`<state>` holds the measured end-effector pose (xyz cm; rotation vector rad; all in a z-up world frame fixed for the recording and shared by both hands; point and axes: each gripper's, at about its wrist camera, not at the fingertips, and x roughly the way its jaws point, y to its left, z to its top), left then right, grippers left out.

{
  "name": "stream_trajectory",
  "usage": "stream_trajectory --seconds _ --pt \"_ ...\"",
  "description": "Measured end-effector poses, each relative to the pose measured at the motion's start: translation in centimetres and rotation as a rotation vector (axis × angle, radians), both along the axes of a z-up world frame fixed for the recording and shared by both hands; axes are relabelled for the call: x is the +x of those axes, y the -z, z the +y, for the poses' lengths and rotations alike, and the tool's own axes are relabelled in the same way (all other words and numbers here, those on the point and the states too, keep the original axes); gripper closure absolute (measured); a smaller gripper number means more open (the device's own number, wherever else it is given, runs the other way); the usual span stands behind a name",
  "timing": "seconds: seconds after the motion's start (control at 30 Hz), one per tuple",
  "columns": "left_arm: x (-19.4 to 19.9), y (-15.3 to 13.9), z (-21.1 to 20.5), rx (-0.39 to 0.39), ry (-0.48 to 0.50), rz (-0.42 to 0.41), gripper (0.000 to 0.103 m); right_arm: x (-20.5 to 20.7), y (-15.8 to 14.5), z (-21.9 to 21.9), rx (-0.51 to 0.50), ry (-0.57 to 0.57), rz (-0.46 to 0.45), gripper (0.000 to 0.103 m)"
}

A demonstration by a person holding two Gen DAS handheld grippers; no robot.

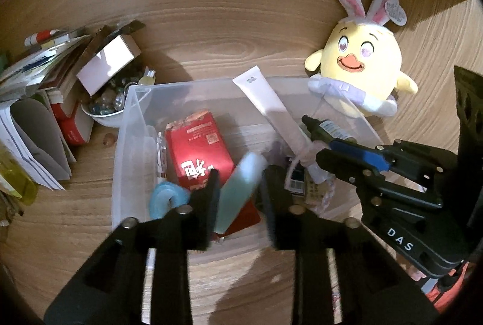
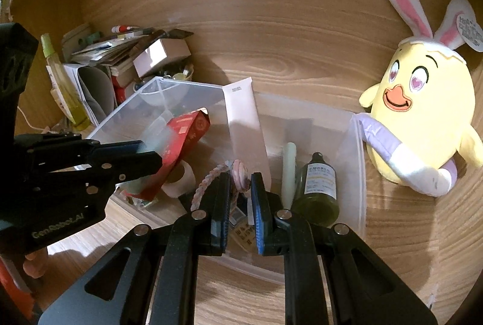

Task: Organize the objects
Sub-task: 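Carry the teal tube and cord into the clear bin and open both tools, then grasp the red-capped lip tube with the left tool while the right tool grasps the pink charm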

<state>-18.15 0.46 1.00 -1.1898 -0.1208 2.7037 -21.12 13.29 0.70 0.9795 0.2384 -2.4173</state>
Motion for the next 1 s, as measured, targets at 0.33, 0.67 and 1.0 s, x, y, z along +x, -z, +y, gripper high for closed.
stream_trajectory --seconds 0.33,0.67,1.0 --pt "2.1 -2.1 0.0 -0.003 0.005 0.056 0.045 1.5 -1.4 0.9 0.013 0.026 0.056 0.060" --pt "5.7 -3.4 0.3 -0.046 -0.003 0.109 0.013 4.9 -3.0 2.5 0.024 0.035 0.121 0.032" --pt "9.6 -2.3 0.0 -0.052 -0.001 0.067 0.008 9.1 -2.7 4.4 0.033 0.007 0.119 0.031"
